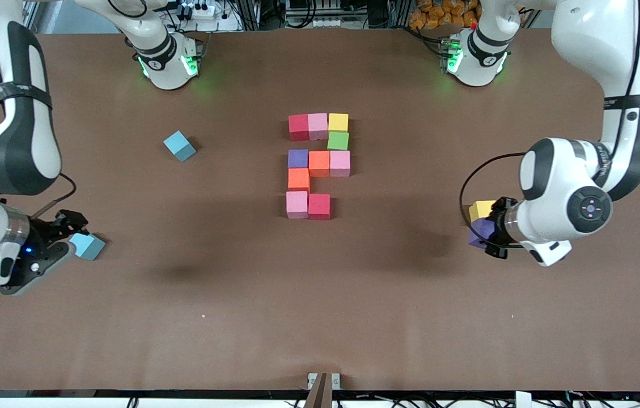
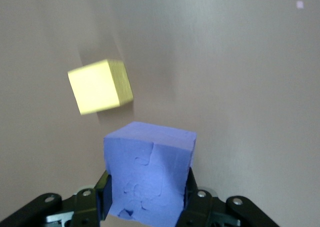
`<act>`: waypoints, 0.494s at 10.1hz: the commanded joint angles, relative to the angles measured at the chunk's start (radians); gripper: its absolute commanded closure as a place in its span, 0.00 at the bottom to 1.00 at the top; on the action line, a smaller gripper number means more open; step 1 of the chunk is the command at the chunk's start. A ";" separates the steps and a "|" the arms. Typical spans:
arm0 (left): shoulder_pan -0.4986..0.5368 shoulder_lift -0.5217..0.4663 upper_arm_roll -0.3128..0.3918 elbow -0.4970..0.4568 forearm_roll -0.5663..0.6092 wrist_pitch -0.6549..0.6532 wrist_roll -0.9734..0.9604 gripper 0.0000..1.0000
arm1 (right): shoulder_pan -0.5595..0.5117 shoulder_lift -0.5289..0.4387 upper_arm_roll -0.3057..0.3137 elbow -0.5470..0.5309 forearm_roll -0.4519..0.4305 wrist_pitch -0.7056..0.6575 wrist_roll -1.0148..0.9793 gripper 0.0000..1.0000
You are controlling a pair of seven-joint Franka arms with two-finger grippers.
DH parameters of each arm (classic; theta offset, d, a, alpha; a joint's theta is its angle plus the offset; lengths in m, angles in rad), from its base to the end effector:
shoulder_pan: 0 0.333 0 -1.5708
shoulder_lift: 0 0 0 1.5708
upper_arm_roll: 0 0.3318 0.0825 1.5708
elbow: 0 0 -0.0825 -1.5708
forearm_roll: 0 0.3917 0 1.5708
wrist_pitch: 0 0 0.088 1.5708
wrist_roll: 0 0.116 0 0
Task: Form number 2 with 11 blocks
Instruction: 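Carry the purple cube toward the red cube with the left gripper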
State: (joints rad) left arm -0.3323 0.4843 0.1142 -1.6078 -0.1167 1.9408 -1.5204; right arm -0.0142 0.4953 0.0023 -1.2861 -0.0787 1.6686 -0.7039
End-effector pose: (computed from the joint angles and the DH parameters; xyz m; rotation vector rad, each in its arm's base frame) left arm 0.6579 -0.1643 0.3386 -2.3916 -1.9016 0.2058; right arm 0.7049 -0.0171 0.4597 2.9123 1.0695 -0.2058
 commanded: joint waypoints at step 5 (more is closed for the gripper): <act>-0.250 0.169 0.004 0.144 -0.018 -0.020 -0.232 0.68 | 0.042 -0.435 0.022 -0.611 0.011 0.152 0.083 0.00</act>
State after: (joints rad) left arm -0.5376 0.5923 0.1070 -1.5377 -0.1169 1.9407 -1.6914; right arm 0.0084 0.2083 0.0236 -1.7093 -0.0786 1.7747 -0.6357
